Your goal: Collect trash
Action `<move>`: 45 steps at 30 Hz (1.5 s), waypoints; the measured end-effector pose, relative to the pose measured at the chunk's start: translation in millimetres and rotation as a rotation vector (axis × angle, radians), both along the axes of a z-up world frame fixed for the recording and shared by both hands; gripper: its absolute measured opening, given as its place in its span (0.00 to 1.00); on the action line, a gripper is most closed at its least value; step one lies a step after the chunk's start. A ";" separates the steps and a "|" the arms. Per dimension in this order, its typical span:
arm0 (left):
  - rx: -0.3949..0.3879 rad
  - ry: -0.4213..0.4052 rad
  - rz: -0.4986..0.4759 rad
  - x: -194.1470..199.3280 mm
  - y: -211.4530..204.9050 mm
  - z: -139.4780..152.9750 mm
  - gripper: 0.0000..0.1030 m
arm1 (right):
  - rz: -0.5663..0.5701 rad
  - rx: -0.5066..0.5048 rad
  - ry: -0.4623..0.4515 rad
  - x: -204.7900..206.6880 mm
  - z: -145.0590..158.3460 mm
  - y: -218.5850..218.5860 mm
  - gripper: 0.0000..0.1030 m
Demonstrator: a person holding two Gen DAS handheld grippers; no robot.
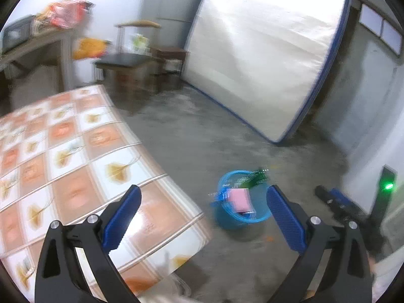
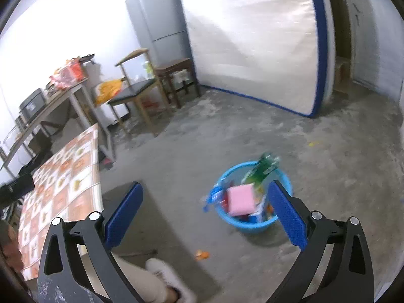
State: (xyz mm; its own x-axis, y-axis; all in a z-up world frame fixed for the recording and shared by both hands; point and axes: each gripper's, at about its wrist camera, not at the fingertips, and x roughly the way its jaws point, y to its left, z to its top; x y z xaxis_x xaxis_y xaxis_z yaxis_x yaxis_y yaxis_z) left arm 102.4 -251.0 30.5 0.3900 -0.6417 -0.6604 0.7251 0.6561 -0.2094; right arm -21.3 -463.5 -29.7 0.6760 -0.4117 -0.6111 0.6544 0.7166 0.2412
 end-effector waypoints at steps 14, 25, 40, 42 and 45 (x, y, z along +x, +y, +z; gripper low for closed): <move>0.179 -0.058 0.574 -27.8 158.7 -29.3 0.94 | 0.246 -0.162 0.050 50.6 0.7 154.8 0.92; 0.210 -0.077 0.636 -40.6 175.5 -30.0 0.94 | 0.266 -0.237 0.160 54.2 -11.3 190.8 0.92; 0.259 -0.101 0.585 -45.7 159.5 -30.7 0.94 | 0.148 -0.227 0.185 40.3 -12.4 179.4 0.92; 0.258 -0.102 0.589 -45.7 160.5 -30.2 0.94 | 0.143 -0.230 0.186 39.9 -12.3 179.8 0.92; 0.261 -0.102 0.590 -45.4 160.3 -30.3 0.94 | 0.137 -0.229 0.188 39.2 -12.4 179.2 0.92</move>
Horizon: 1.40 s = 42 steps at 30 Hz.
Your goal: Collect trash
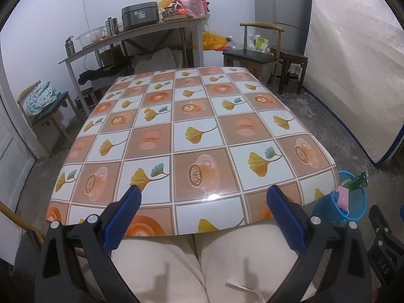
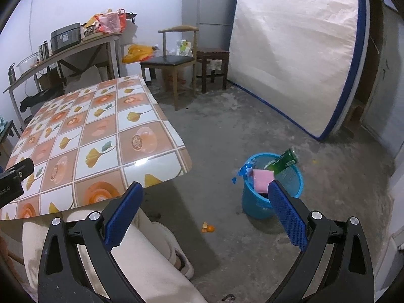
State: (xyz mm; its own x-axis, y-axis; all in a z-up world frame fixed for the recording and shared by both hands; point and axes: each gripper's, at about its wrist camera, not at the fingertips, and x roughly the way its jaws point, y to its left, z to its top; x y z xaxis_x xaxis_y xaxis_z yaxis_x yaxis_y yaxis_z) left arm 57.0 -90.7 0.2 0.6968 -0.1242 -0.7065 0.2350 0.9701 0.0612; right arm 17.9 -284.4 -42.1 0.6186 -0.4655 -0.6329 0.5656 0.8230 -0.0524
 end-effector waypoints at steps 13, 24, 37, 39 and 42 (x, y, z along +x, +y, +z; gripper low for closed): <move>0.004 0.005 0.006 -0.5 2.4 -2.1 0.94 | -0.020 0.009 0.004 -2.9 -1.6 -1.9 0.92; 0.011 0.017 0.007 0.6 3.7 -5.3 0.94 | -0.019 0.013 0.010 -3.1 -2.7 -0.4 0.92; 0.011 0.028 0.007 2.8 5.8 -8.5 0.94 | -0.020 0.017 0.014 -2.8 -2.5 -0.6 0.92; 0.012 0.027 0.006 3.0 5.8 -8.4 0.94 | -0.020 0.017 0.014 -2.8 -2.5 -0.7 0.92; 0.012 0.028 0.007 2.9 5.9 -8.1 0.94 | -0.020 0.017 0.015 -2.9 -2.4 -0.7 0.92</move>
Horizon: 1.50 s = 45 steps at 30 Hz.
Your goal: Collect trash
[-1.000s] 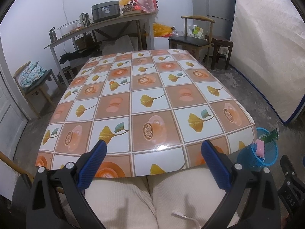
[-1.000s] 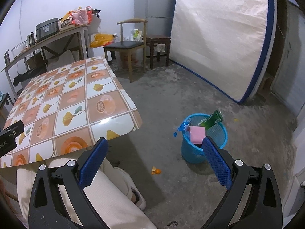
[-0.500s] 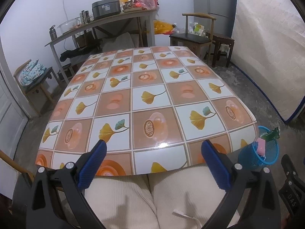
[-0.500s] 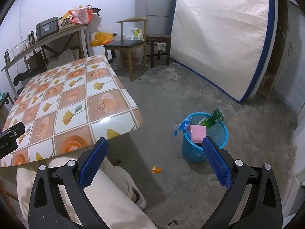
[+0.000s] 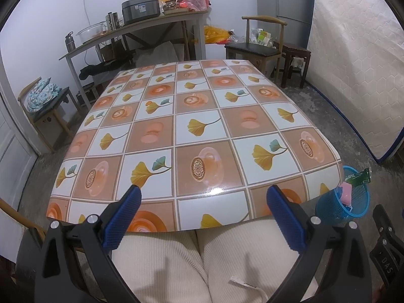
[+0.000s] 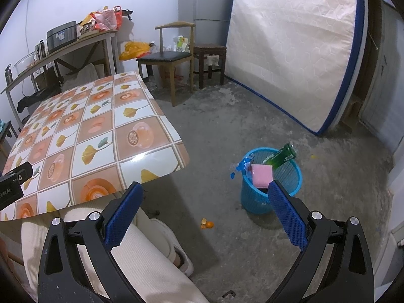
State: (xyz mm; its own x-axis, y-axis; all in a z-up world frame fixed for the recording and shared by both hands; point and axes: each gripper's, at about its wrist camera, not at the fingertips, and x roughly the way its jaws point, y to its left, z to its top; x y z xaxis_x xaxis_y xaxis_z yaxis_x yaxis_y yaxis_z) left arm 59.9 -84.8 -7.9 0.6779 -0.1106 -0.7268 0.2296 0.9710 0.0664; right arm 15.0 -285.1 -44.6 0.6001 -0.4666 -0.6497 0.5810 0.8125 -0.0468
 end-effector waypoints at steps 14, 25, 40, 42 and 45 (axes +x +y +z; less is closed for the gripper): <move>0.001 0.001 0.000 0.3 -0.8 0.6 0.94 | -0.001 0.005 0.000 -1.7 -1.0 -1.8 0.92; 0.002 0.004 0.000 0.5 -0.6 0.4 0.94 | -0.002 0.005 -0.001 -1.7 -0.4 -1.8 0.92; 0.014 0.025 -0.006 -0.7 3.3 -7.8 0.94 | -0.001 0.007 -0.001 -1.1 -0.8 -3.2 0.92; 0.017 0.029 -0.003 -0.1 4.7 -8.5 0.94 | -0.001 0.007 0.000 -1.2 -0.7 -3.2 0.92; 0.022 0.036 0.001 1.6 5.5 -8.1 0.94 | -0.001 0.007 0.000 -1.2 -0.6 -3.1 0.92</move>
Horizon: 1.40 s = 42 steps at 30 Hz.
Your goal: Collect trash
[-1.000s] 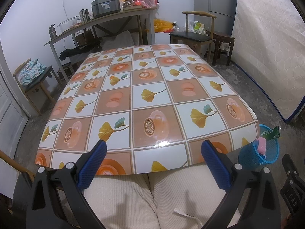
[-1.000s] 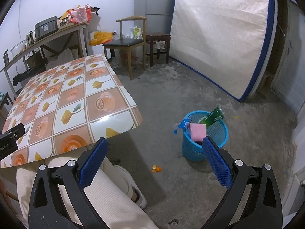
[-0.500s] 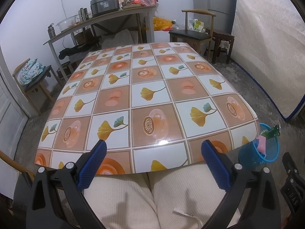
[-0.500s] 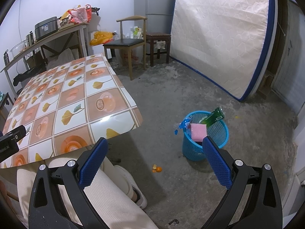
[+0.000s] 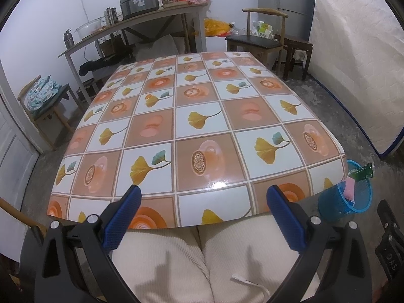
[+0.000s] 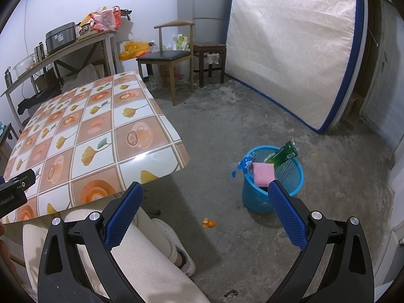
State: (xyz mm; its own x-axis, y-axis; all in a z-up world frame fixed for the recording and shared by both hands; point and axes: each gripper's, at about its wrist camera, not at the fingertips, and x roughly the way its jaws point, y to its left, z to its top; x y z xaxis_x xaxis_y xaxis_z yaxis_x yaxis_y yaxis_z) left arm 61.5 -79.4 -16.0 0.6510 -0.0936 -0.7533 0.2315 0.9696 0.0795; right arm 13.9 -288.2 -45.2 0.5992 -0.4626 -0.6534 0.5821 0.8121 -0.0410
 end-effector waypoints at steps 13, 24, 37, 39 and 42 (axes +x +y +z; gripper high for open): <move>0.017 0.044 0.021 9.7 3.6 -3.6 0.94 | 0.000 0.016 0.012 4.0 -6.5 0.5 0.92; 0.032 0.064 0.031 15.0 3.0 -6.3 0.94 | 0.001 0.030 0.022 5.2 -8.3 1.0 0.92; 0.046 0.088 0.043 19.6 2.7 -10.5 0.94 | 0.011 0.048 0.039 6.2 -9.3 -3.2 0.92; 0.047 0.091 0.045 20.7 2.2 -11.3 0.94 | 0.012 0.051 0.041 6.7 -9.6 -4.4 0.92; 0.048 0.095 0.047 21.1 2.1 -11.9 0.94 | 0.013 0.054 0.044 7.6 -9.7 -4.8 0.92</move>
